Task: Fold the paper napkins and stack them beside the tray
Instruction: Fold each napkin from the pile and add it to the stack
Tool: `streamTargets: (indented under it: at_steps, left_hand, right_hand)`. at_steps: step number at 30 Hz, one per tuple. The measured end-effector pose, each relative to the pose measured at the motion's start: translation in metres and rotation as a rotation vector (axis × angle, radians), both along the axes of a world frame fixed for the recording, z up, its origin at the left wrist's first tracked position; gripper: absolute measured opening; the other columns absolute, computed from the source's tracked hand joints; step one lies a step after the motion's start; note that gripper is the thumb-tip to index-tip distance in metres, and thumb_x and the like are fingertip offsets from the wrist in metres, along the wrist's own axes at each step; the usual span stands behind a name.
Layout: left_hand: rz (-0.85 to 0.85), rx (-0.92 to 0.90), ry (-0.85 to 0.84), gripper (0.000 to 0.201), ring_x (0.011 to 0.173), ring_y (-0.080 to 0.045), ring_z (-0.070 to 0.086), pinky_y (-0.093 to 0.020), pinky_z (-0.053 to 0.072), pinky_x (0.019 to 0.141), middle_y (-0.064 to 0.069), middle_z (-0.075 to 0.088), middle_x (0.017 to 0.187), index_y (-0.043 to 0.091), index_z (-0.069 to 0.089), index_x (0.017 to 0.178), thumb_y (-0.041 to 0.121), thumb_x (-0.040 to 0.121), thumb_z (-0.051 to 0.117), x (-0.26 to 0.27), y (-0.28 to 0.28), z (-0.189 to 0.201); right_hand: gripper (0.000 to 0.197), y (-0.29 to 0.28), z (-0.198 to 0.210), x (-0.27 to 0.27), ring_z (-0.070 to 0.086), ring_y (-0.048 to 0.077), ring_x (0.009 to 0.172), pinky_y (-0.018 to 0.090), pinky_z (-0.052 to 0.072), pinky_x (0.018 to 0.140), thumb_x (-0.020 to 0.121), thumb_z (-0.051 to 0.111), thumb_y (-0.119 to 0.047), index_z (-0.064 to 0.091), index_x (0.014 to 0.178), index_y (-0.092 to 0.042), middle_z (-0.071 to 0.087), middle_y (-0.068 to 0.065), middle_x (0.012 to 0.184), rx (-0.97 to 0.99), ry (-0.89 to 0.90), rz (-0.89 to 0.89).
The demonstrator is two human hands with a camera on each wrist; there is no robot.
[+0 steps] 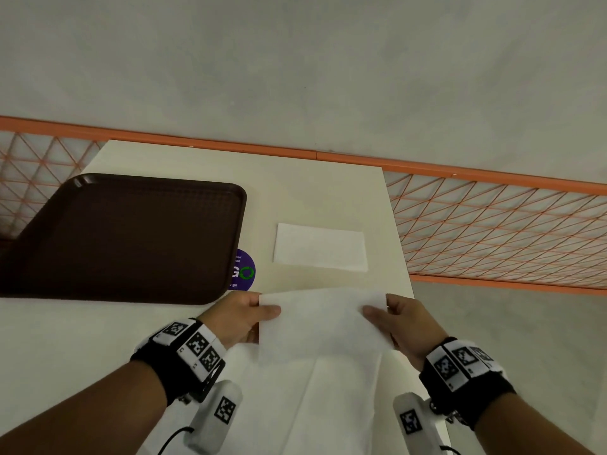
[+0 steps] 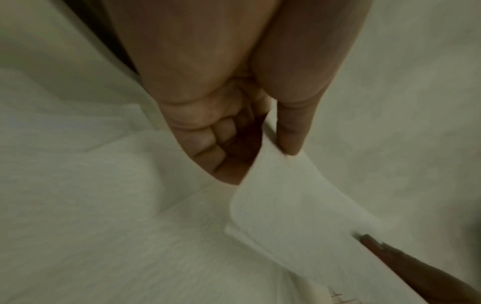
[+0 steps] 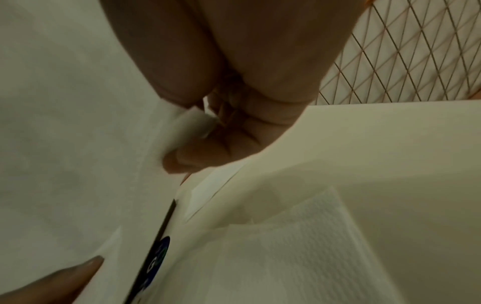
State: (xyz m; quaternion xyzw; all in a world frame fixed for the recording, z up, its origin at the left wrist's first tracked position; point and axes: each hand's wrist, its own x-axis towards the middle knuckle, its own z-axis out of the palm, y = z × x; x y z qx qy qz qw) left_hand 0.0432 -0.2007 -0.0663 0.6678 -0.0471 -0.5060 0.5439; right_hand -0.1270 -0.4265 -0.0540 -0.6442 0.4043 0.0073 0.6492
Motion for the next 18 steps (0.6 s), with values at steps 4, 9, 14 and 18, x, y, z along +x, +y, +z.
streamTargets:
  at_steps: [4, 9, 14, 18]
  left_hand:
    - [0.063, 0.083, -0.260, 0.009, 0.082, -0.024, 0.070, -0.039, 0.056, 0.078, -0.009, 0.074, 0.090, 0.013, 0.070, 0.092, 0.019, 0.092, 0.063, 0.030, -0.029, -0.003]
    - [-0.065, 0.260, -0.697, 0.025, 0.076, -0.028, 0.066, -0.039, 0.055, 0.073, -0.010, 0.069, 0.081, 0.006, 0.065, 0.083, 0.030, 0.091, 0.061, 0.077, -0.071, -0.008]
    - [-0.031, 0.351, -0.880, 0.043, 0.058, -0.024, 0.042, -0.031, 0.033, 0.056, -0.003, 0.042, 0.059, 0.012, 0.039, 0.060, 0.033, 0.090, 0.062, 0.104, -0.111, -0.014]
    - [-0.037, 0.457, -0.936, 0.036, 0.064, -0.024, 0.043, -0.032, 0.034, 0.060, -0.007, 0.047, 0.067, 0.008, 0.048, 0.070, 0.035, 0.089, 0.062, 0.118, -0.131, -0.025]
  right_hand:
    - [0.018, -0.017, -0.004, 0.028, 0.063, 0.016, 0.054, 0.025, 0.050, 0.049, 0.083, 0.075, -0.024, 0.069, 0.085, -0.006, 0.070, 0.006, 0.071, -0.079, 0.092, -0.019]
    - [0.024, -0.049, -0.006, 0.070, 0.055, 0.014, 0.039, 0.021, 0.045, 0.040, 0.088, 0.070, -0.022, 0.067, 0.088, 0.002, 0.064, 0.009, 0.058, -0.254, 0.156, 0.015]
    - [0.021, -0.079, -0.015, 0.106, 0.056, 0.016, 0.043, 0.020, 0.045, 0.040, 0.090, 0.067, -0.026, 0.067, 0.083, -0.007, 0.064, 0.008, 0.065, -0.439, 0.226, 0.014]
    - [0.019, -0.096, -0.031, 0.126, 0.063, 0.019, 0.050, 0.023, 0.050, 0.050, 0.087, 0.068, -0.032, 0.067, 0.083, -0.014, 0.065, 0.005, 0.066, -0.537, 0.300, 0.058]
